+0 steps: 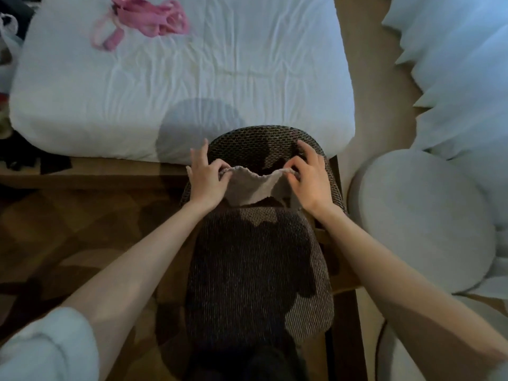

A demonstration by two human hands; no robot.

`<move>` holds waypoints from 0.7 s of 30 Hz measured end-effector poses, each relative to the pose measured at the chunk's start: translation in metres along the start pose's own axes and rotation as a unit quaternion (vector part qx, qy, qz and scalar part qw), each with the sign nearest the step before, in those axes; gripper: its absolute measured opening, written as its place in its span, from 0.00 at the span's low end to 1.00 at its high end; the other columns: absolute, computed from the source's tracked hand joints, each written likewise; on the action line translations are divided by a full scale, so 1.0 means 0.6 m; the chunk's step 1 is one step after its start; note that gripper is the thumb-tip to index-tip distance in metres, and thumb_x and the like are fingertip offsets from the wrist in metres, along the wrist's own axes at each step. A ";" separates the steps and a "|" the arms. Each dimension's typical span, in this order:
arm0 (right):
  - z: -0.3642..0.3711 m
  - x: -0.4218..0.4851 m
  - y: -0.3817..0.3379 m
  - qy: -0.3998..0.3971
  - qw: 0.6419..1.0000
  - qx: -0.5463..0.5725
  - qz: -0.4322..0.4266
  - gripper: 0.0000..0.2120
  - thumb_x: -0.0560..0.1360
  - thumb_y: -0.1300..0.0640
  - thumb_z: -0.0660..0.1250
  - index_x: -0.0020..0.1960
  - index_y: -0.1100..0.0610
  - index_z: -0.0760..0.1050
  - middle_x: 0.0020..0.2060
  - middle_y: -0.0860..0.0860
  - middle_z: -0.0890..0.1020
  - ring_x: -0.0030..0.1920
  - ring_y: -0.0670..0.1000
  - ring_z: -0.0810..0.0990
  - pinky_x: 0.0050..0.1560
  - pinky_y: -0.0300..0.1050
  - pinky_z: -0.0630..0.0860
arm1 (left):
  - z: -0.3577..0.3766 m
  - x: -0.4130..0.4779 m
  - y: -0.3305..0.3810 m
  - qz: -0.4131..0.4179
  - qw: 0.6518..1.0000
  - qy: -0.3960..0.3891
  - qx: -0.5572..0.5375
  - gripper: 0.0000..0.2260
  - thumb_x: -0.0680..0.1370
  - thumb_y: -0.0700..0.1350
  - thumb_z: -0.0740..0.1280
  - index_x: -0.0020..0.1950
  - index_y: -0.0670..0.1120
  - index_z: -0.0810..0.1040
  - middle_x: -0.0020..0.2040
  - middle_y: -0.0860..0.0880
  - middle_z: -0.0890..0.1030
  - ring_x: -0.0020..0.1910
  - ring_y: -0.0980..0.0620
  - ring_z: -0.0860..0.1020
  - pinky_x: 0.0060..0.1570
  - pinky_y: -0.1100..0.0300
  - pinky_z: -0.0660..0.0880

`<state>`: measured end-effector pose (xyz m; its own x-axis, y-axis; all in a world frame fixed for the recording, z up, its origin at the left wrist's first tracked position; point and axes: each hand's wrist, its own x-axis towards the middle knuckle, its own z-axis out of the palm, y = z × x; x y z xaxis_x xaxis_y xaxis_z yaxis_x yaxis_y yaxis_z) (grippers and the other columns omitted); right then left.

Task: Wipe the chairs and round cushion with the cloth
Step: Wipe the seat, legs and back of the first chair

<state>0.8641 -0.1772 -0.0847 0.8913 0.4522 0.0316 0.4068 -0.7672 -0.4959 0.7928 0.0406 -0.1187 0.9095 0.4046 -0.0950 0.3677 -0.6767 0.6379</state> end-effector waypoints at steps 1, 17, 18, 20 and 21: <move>0.007 0.022 0.008 -0.017 1.000 -0.005 -0.003 0.07 0.79 0.56 0.64 0.52 0.57 0.78 0.75 0.54 0.61 0.71 0.60 0.61 0.66 0.56 0.65 | 0.008 0.015 -0.002 -0.011 1.000 -0.012 -0.003 0.06 0.78 0.45 0.68 0.50 0.44 0.80 0.79 0.46 0.51 0.77 0.40 0.44 0.72 0.36 0.48; 0.048 0.201 0.069 -0.012 0.995 0.042 0.085 0.05 0.80 0.59 0.61 0.48 0.60 0.73 0.79 0.51 0.42 0.67 0.57 0.69 0.55 0.45 0.70 | 0.051 0.201 0.037 0.068 0.995 -0.017 -0.070 0.05 0.77 0.43 0.69 0.47 0.41 0.80 0.78 0.47 0.55 0.77 0.48 0.52 0.74 0.53 0.55; 0.044 0.209 0.074 -0.023 0.995 0.045 0.083 0.05 0.80 0.60 0.61 0.48 0.60 0.73 0.78 0.51 0.42 0.64 0.55 0.72 0.50 0.44 0.70 | 0.054 0.208 0.039 0.072 0.995 -0.023 -0.071 0.05 0.77 0.42 0.69 0.47 0.41 0.80 0.78 0.48 0.53 0.77 0.48 0.51 0.74 0.52 0.54; 0.037 0.223 0.084 -0.049 0.994 0.051 0.083 0.05 0.80 0.60 0.61 0.48 0.59 0.73 0.79 0.50 0.42 0.62 0.54 0.74 0.46 0.42 0.68 | 0.055 0.222 0.044 0.070 0.994 -0.035 -0.071 0.04 0.77 0.42 0.68 0.47 0.41 0.79 0.79 0.49 0.50 0.78 0.49 0.49 0.74 0.56 0.54; 0.034 0.229 0.089 -0.060 0.993 0.055 0.090 0.05 0.80 0.59 0.61 0.48 0.59 0.73 0.79 0.50 0.43 0.63 0.54 0.74 0.46 0.40 0.66 | 0.052 0.230 0.046 0.067 0.995 -0.038 -0.068 0.04 0.78 0.42 0.68 0.48 0.41 0.79 0.79 0.49 0.51 0.78 0.50 0.50 0.72 0.61 0.55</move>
<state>1.0042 -0.1471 -0.1245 0.9148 0.3681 -0.1663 0.2127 -0.7890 -0.5764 0.9346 0.0585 -0.1381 0.9626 0.2649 -0.0563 0.2170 -0.6299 0.7458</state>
